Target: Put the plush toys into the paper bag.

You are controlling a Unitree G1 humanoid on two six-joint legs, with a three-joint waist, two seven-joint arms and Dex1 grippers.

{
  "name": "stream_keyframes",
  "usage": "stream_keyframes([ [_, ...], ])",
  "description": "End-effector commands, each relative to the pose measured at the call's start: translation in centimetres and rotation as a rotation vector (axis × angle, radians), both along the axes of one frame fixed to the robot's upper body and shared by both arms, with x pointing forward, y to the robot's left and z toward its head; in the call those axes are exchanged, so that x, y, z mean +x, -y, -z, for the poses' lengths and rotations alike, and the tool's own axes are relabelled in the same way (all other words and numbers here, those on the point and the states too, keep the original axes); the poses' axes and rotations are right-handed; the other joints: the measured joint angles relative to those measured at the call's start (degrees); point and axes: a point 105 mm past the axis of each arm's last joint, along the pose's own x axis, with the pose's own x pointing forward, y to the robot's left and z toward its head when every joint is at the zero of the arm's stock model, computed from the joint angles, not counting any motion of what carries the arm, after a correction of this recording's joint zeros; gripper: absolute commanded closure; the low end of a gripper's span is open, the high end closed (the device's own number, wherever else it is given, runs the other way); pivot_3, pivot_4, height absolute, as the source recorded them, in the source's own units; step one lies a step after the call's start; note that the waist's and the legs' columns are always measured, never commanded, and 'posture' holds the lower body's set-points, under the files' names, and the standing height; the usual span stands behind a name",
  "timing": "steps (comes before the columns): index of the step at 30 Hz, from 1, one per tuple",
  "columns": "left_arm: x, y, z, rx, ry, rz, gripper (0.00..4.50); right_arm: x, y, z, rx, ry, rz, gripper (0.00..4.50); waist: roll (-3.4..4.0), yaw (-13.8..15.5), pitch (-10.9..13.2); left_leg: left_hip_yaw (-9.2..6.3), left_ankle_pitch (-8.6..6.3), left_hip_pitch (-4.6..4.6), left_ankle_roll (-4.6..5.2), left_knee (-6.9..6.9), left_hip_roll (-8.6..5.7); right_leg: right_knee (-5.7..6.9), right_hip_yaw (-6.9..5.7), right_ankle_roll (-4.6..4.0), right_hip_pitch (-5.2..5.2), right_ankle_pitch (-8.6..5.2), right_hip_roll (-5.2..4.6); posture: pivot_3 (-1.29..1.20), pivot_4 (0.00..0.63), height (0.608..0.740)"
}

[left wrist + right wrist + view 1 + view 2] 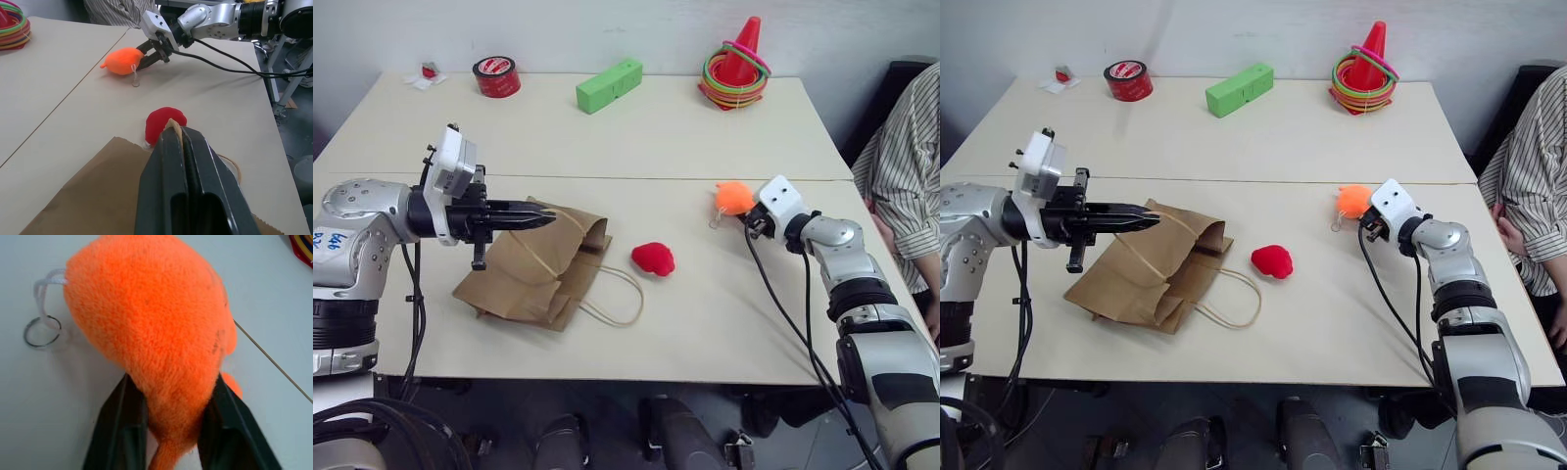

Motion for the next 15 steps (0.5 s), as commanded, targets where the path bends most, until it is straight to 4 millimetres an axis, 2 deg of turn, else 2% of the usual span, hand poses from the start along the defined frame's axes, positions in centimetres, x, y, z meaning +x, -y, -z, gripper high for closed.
stream_keyframes([
  [1,-0.7,-0.2,-1.3,0.006,0.072,0.018,4.5,-2.2,-3.2,-3.5,0.044,0.114,-0.272,4.48,0.0,0.1,0.0,-0.01,0.01,0.01,-0.01,0.01,0.0,0.04,0.0,0.0,0.0,0.0,0.0,0.0,0.15,0.74],
  [2,-0.8,-0.2,-1.3,0.002,0.072,0.022,4.5,-3.0,-4.0,-3.8,0.047,0.106,-0.34,4.49,0.01,0.1,0.0,-0.03,0.01,0.01,-0.02,0.02,0.02,0.08,-0.01,0.0,0.0,0.0,0.03,0.0,0.15,0.74],
  [4,-1.0,-0.3,-1.6,-0.018,0.056,0.041,4.5,-5.8,-7.6,-4.8,0.068,0.062,-0.507,4.49,0.02,0.2,0.0,-0.03,0.02,0.01,-0.03,0.04,0.03,0.13,0.0,0.0,-0.01,0.0,0.04,0.0,0.15,0.74],
  [6,-1.2,-0.2,-1.9,-0.04,0.041,0.058,4.5,-8.4,-11.2,-4.8,0.069,0.011,-0.619,4.49,0.02,0.1,0.0,-0.06,0.01,0.01,-0.05,0.06,0.07,0.19,0.0,0.0,-0.03,-0.01,0.04,0.0,0.15,0.74],
  [7,-1.3,-0.1,-2.0,-0.049,0.035,0.066,4.5,-9.2,-12.3,-4.6,0.062,-0.004,-0.643,4.49,0.02,0.1,0.0,-0.05,0.01,0.0,-0.05,0.07,0.07,0.24,0.01,0.0,-0.07,-0.01,0.04,0.0,0.15,0.74],
  [12,-1.7,0.4,-2.7,-0.113,-0.039,0.116,4.5,-11.4,-18.2,-3.7,0.05,-0.018,-0.716,4.49,0.01,0.3,0.0,-0.13,0.02,-0.01,-0.08,0.3,0.09,0.41,-0.05,-0.05,-0.08,-0.03,0.04,0.0,0.15,0.74],
  [15,-1.6,0.3,-2.7,-0.134,-0.077,0.119,4.5,-11.7,-20.2,-2.3,-0.042,-0.034,-0.757,4.49,0.01,0.4,0.0,-0.16,-0.05,-0.16,0.0,0.51,0.07,0.46,-0.09,-0.05,-0.12,-0.04,0.02,0.0,0.15,0.74],
])
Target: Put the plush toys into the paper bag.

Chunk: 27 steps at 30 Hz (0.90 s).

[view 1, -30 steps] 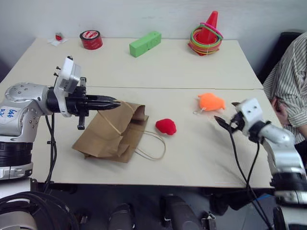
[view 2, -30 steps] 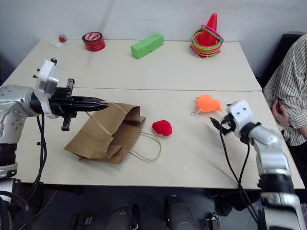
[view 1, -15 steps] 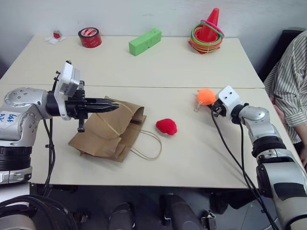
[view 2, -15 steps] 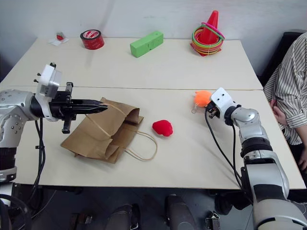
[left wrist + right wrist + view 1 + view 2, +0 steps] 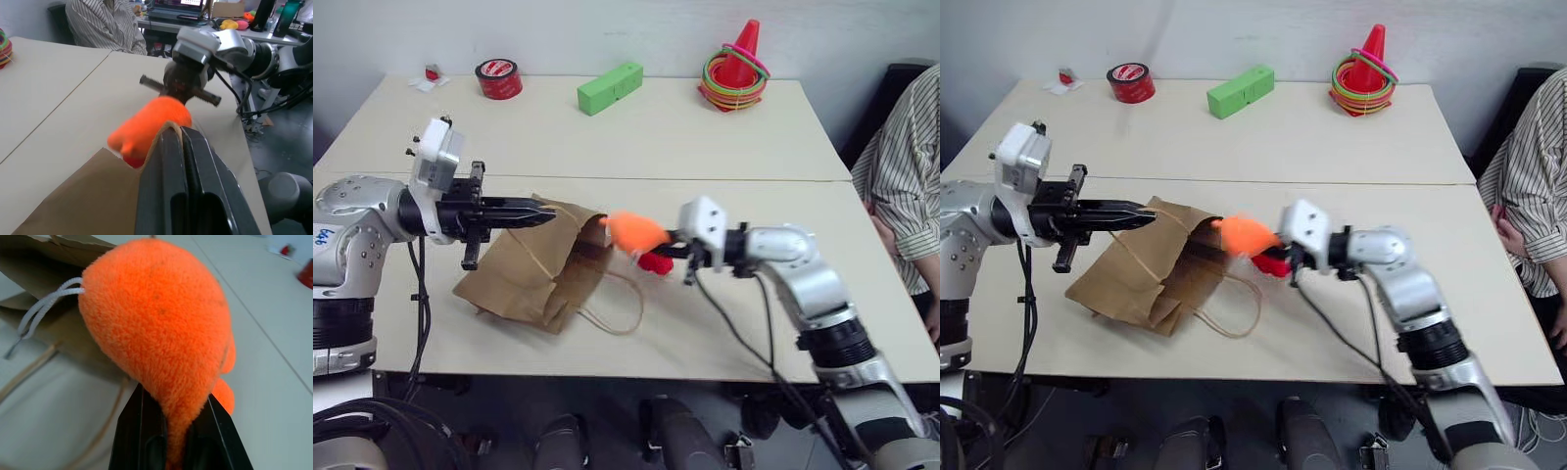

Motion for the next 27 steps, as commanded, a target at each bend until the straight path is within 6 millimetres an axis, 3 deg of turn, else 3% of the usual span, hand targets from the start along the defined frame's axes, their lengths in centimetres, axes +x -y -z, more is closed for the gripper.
stream_keyframes([
  [1,-0.2,-0.2,-1.2,-0.035,0.004,0.015,4.5,-0.2,-1.7,0.4,-0.099,0.072,-0.034,4.49,0.0,0.0,0.0,-0.04,-0.01,-0.17,0.03,0.11,-0.01,0.02,-0.05,0.0,-0.11,0.0,-0.03,0.0,0.15,0.74],
  [11,0.2,0.4,-1.3,-0.084,-0.023,0.039,4.5,-0.2,-4.9,1.3,-0.231,0.21,-0.14,4.49,-0.03,0.0,0.0,-0.17,-0.03,-0.39,0.06,0.18,-0.05,0.02,-0.16,0.0,-0.24,0.0,-0.06,0.0,0.15,0.74],
  [19,0.5,1.1,-0.9,-0.123,-0.053,0.068,4.5,0.9,-9.7,2.7,-0.264,0.296,-0.162,4.49,-0.03,-0.3,0.0,-0.16,-0.02,-0.38,0.04,0.21,-0.03,0.09,-0.15,0.0,-0.27,0.0,-0.04,0.0,0.15,0.74],
  [22,0.6,1.3,-0.7,-0.128,-0.058,0.071,4.5,2.1,-10.3,3.3,-0.263,0.314,-0.104,4.49,-0.07,-0.3,0.0,-0.16,-0.02,-0.39,0.04,0.23,-0.02,0.12,-0.15,0.0,-0.28,0.01,-0.05,0.0,0.15,0.74],
  [24,0.7,1.3,-0.6,-0.133,-0.055,0.065,4.5,1.5,-10.6,3.6,-0.215,0.251,-0.131,4.49,-0.08,-0.2,0.0,-0.17,-0.02,-0.4,0.05,0.21,-0.03,0.09,-0.15,0.0,-0.28,0.0,-0.08,0.0,0.15,0.74],
  [27,0.9,1.0,-0.4,-0.137,-0.053,0.047,4.5,0.1,-9.9,3.9,-0.189,0.165,-0.189,3.49,-0.15,0.0,-0.1,-0.2,-0.04,-0.43,0.07,0.21,-0.04,0.04,-0.18,0.0,-0.24,0.01,-0.12,0.0,0.15,0.74],
])
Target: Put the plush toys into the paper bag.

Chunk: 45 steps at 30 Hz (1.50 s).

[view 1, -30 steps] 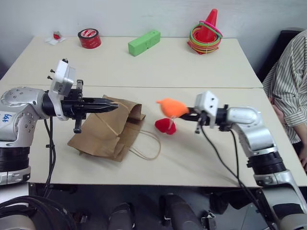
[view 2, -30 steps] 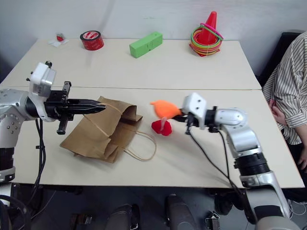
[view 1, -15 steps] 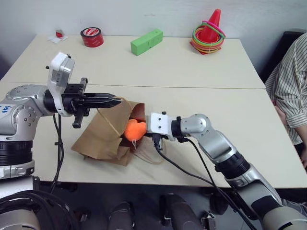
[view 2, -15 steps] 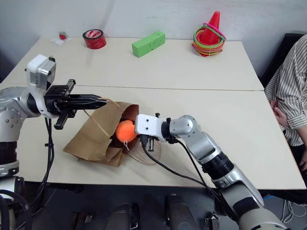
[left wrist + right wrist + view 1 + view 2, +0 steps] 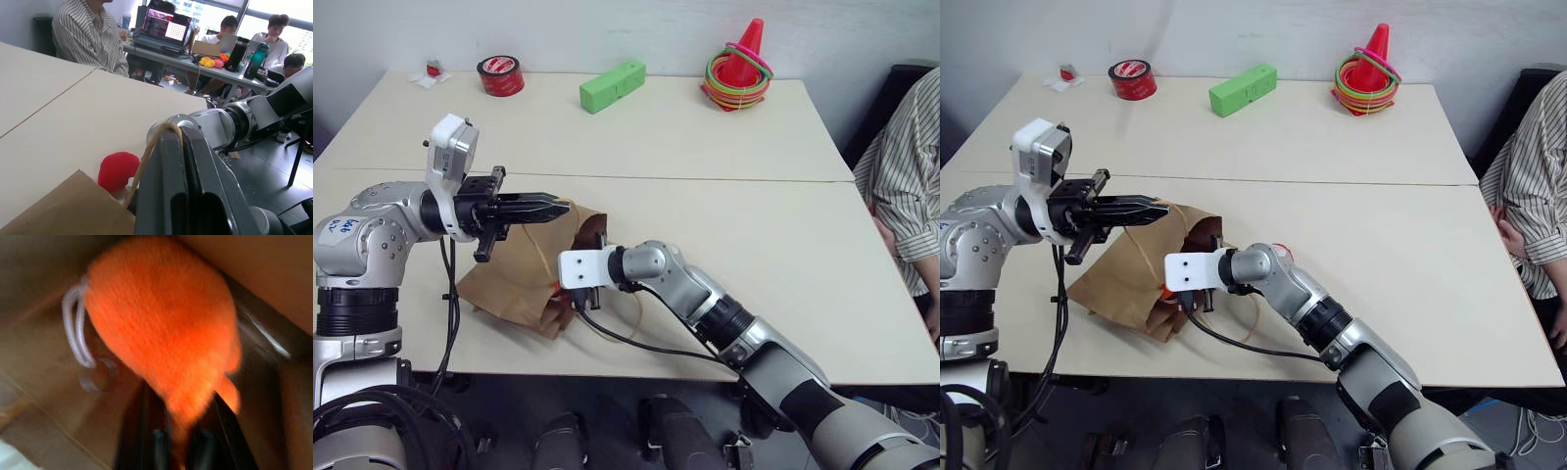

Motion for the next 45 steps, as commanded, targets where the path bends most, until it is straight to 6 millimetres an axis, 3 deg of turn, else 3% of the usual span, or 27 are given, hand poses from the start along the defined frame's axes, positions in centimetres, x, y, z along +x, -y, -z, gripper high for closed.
stream_keyframes([
  [1,-0.1,-0.5,-0.6,-0.011,0.043,-0.018,4.5,-1.5,0.5,-1.0,0.062,-0.035,-0.066,3.17,-0.04,0.0,0.0,-0.02,0.0,0.0,0.01,0.01,0.01,-0.01,-0.02,0.0,0.02,0.0,0.0,0.0,0.15,0.74],
  [6,0.0,-0.9,-0.4,-0.016,0.048,-0.045,4.5,-1.4,3.2,-2.3,0.072,-0.027,-0.045,1.4,-0.04,-0.1,0.0,-0.02,-0.01,0.0,0.01,0.02,-0.01,0.04,-0.01,0.0,0.0,0.0,0.0,0.0,0.15,0.74],
  [10,0.2,-1.1,-0.1,-0.005,0.061,-0.064,4.5,-3.3,5.8,-3.6,0.15,-0.119,-0.118,0.08,-0.05,0.1,0.0,-0.04,-0.01,0.02,0.0,-0.02,0.0,0.02,-0.03,0.0,0.02,0.0,0.01,0.0,0.15,0.74],
  [16,-0.2,-1.2,-0.1,0.013,0.073,-0.061,4.5,-4.2,11.6,-5.3,0.377,-0.13,-0.043,0.03,-0.07,0.3,0.0,-0.05,-0.02,0.02,0.0,-0.03,-0.01,-0.05,-0.04,0.01,0.05,0.0,0.01,0.0,0.15,0.74],
  [20,-0.5,-1.1,-0.4,0.033,0.098,-0.052,4.5,-4.1,18.0,-5.3,0.492,-0.094,0.181,0.03,-0.07,1.0,0.0,-0.05,-0.03,0.04,0.03,-0.05,-0.05,-0.1,-0.04,0.01,0.1,0.0,0.0,0.0,0.15,0.74],
  [25,-0.9,-1.0,-0.5,0.061,0.122,-0.042,4.5,-5.9,26.6,-1.0,0.441,-0.145,0.529,0.03,-0.07,1.8,0.0,-0.04,-0.04,0.06,0.03,-0.12,-0.05,-0.23,-0.03,0.02,0.13,0.0,0.02,0.0,0.15,0.74],
  [28,-0.8,-1.0,-0.4,0.078,0.125,-0.042,4.5,-6.6,29.2,0.2,0.446,-0.156,0.673,0.03,-0.07,1.7,0.0,0.01,-0.04,0.1,0.05,-0.08,-0.08,-0.25,0.02,0.07,0.17,0.02,0.02,0.0,0.15,0.74],
  [31,-0.7,-1.1,-0.2,0.093,0.123,-0.041,4.5,-6.4,28.5,-0.1,0.476,-0.176,0.672,0.03,-0.07,0.9,0.0,0.12,-0.02,0.25,0.06,-0.08,-0.09,-0.15,0.1,0.08,0.22,0.08,0.06,0.0,0.15,0.74],
  [39,-0.5,-0.8,0.2,0.115,0.122,-0.032,4.5,-2.0,19.2,-1.9,0.452,-0.356,0.508,0.03,-0.06,0.0,0.0,0.03,0.08,0.37,-0.11,-0.14,0.0,0.08,0.12,-0.04,0.21,0.05,0.19,0.0,0.15,0.74],
  [43,-0.5,-0.7,0.2,0.123,0.124,-0.032,4.5,0.4,16.7,-1.5,0.399,-0.395,0.508,0.03,-0.06,0.4,0.0,-0.02,0.07,0.11,-0.11,-0.09,0.05,-0.02,0.09,-0.05,0.05,0.02,0.21,0.0,0.15,0.74],
  [45,-0.5,-0.7,0.2,0.127,0.126,-0.033,4.5,1.5,15.8,-1.2,0.365,-0.412,0.513,0.42,-0.06,0.6,0.0,0.0,0.03,0.04,-0.04,-0.05,0.02,-0.06,0.07,-0.04,0.03,0.01,0.13,0.0,0.15,0.74],
])
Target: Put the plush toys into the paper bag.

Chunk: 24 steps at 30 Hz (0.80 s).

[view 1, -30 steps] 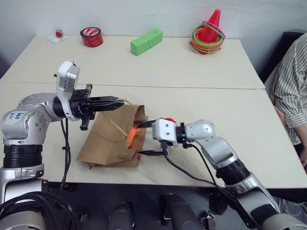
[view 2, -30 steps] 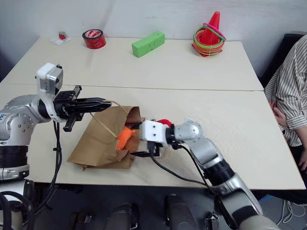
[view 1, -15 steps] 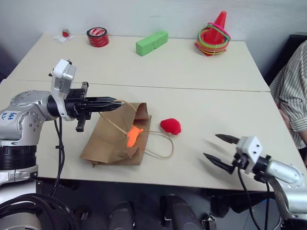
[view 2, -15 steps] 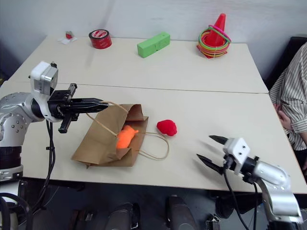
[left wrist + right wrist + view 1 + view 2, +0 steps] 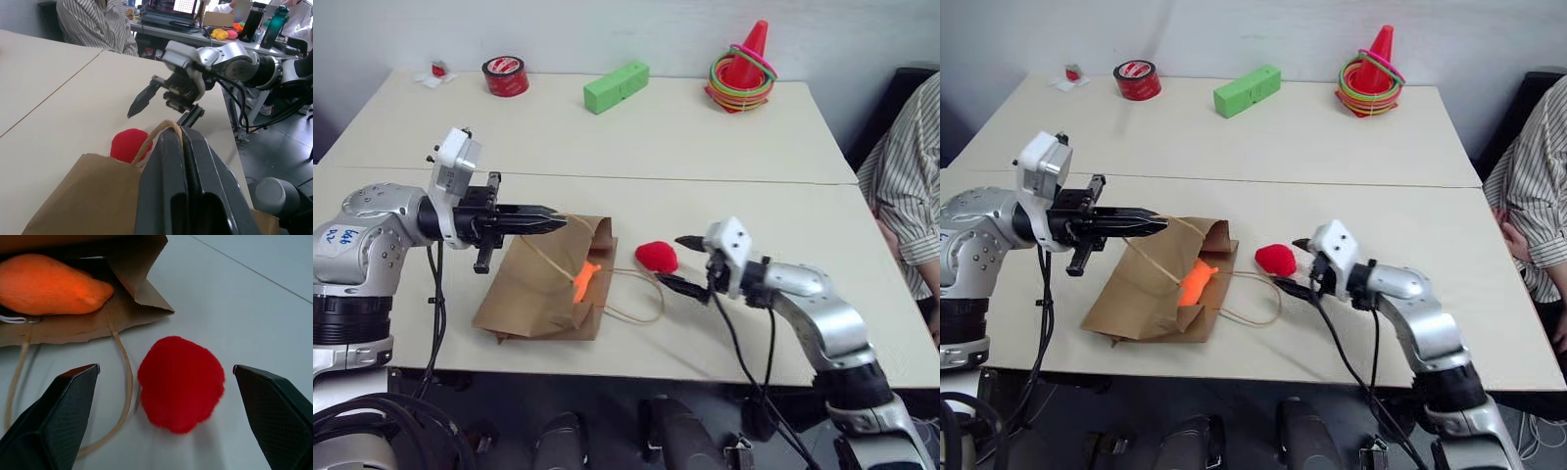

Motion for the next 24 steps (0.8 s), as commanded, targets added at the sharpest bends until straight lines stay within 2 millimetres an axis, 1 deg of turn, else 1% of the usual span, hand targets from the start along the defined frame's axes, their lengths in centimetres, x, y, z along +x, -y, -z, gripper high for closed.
stream_keyframes([
  [1,-0.2,-0.1,-0.9,0.009,0.046,-0.002,4.5,1.6,-0.9,0.5,-0.063,-0.012,-0.001,0.66,0.0,0.2,0.0,0.01,-0.01,-0.01,0.02,0.01,-0.03,-0.02,-0.01,0.01,0.0,0.0,-0.04,0.0,0.15,0.74],
  [2,-0.3,-0.1,-1.0,0.009,0.047,-0.002,4.5,1.9,-1.2,0.6,-0.086,0.004,-0.02,0.94,0.0,0.4,0.0,0.03,-0.02,-0.01,0.04,0.02,-0.04,-0.02,-0.01,0.01,0.0,0.01,-0.07,0.0,0.15,0.74],
  [3,-0.3,-0.2,-1.1,0.009,0.048,-0.003,4.5,2.1,-1.5,0.6,-0.088,0.011,-0.025,1.34,0.0,0.5,0.0,0.03,-0.03,-0.01,0.06,0.02,-0.05,-0.02,-0.02,0.02,0.0,0.01,-0.08,0.0,0.15,0.74],
  [5,-0.4,-0.3,-1.3,0.01,0.049,-0.004,4.5,2.2,-2.1,0.3,-0.061,0.01,-0.047,2.03,0.0,0.8,0.0,0.02,-0.04,-0.01,0.08,0.01,-0.04,-0.05,-0.03,0.02,0.0,0.01,-0.08,0.0,0.15,0.74],
  [7,-0.5,-0.4,-1.5,0.008,0.048,-0.004,4.5,2.0,-2.2,0.4,-0.075,0.018,-0.077,2.7,0.0,0.8,0.0,0.01,-0.04,-0.01,0.08,0.0,-0.03,-0.06,-0.04,0.02,0.01,0.0,-0.07,0.0,0.15,0.74],
  [8,-0.6,-0.4,-1.6,0.002,0.046,-0.003,4.5,1.7,-2.2,0.3,-0.083,0.028,-0.101,3.08,0.0,0.8,0.0,0.03,-0.04,-0.01,0.08,0.0,-0.03,-0.06,-0.03,0.02,0.0,0.01,-0.07,0.0,0.15,0.74],
  [9,-0.7,-0.5,-1.8,-0.005,0.042,-0.001,4.5,1.4,-2.2,0.0,-0.081,0.042,-0.13,3.36,0.0,0.8,0.0,0.03,-0.04,-0.01,0.08,0.0,-0.03,-0.05,-0.04,0.02,0.01,0.01,-0.07,0.0,0.15,0.74],
  [10,-0.7,-0.5,-2.1,-0.017,0.035,-0.001,4.5,0.9,-2.6,-0.6,-0.063,0.065,-0.177,3.68,0.0,0.8,0.0,0.03,-0.04,-0.01,0.08,0.0,-0.03,-0.05,-0.04,0.02,0.0,0.01,-0.07,0.0,0.15,0.74],
  [12,-0.9,-0.6,-2.8,-0.042,0.018,0.008,4.5,-1.0,-3.8,-2.0,-0.008,0.063,-0.291,4.09,0.0,0.8,0.0,0.02,-0.05,-0.02,0.08,0.0,-0.03,-0.04,-0.05,0.02,0.0,0.01,-0.06,0.0,0.15,0.74],
  [13,-1.0,-0.6,-3.0,-0.049,0.009,0.014,4.5,-1.7,-4.6,-2.6,0.014,0.057,-0.334,4.19,0.0,0.8,0.0,-0.02,-0.04,-0.04,0.08,-0.01,-0.03,-0.04,-0.07,0.02,0.02,0.01,-0.06,0.0,0.15,0.74],
  [14,-1.2,-0.6,-3.1,-0.053,-0.001,0.024,4.5,-2.1,-5.7,-2.9,0.026,0.045,-0.351,4.2,0.0,0.7,0.0,-0.01,-0.05,-0.05,0.08,0.0,-0.02,-0.03,-0.07,0.02,0.0,0.01,-0.05,0.0,0.15,0.74],
  [15,-1.2,-0.5,-3.2,-0.055,-0.008,0.03,4.5,-2.3,-6.5,-3.1,0.03,0.039,-0.355,4.2,0.0,0.6,0.0,-0.01,-0.04,-0.04,0.08,0.01,0.0,-0.02,-0.07,0.02,-0.01,0.01,-0.05,0.0,0.15,0.74],
  [16,-1.3,-0.4,-3.1,-0.055,-0.018,0.041,4.5,-2.4,-7.6,-3.0,0.035,0.036,-0.355,4.2,0.0,0.5,0.0,-0.01,-0.05,-0.01,0.05,0.01,0.04,-0.01,-0.06,0.02,0.01,0.01,-0.01,0.0,0.15,0.74],
  [17,-1.6,0.0,-3.0,-0.057,-0.035,0.062,4.5,-1.7,-9.2,-2.7,0.044,0.049,-0.323,4.2,-0.01,0.3,0.0,-0.01,-0.04,0.0,0.03,0.01,0.04,0.02,-0.07,0.02,0.01,0.01,-0.01,0.0,0.15,0.74],
  [20,-2.1,0.6,-3.0,-0.057,-0.062,0.1,4.5,-0.6,-12.2,-2.3,0.067,0.075,-0.259,4.2,-0.02,-0.3,0.0,-0.02,0.0,0.05,-0.03,0.02,0.05,0.14,-0.05,-0.01,0.0,0.0,0.01,0.0,0.15,0.74],
  [22,-2.3,0.8,-3.0,-0.055,-0.076,0.116,4.5,0.1,-14.0,-2.3,0.099,0.084,-0.221,4.2,-0.03,-0.4,0.0,-0.04,0.0,0.02,-0.03,0.03,0.04,0.14,-0.06,-0.02,0.0,-0.01,0.0,0.0,0.15,0.74],
  [24,-2.5,0.9,-2.9,-0.051,-0.085,0.124,4.5,0.7,-15.3,-2.4,0.12,0.095,-0.2,4.2,-0.03,-0.5,0.0,-0.04,-0.01,-0.03,-0.01,0.05,0.0,0.13,-0.06,-0.01,-0.04,-0.01,-0.07,0.0,0.15,0.74],
])
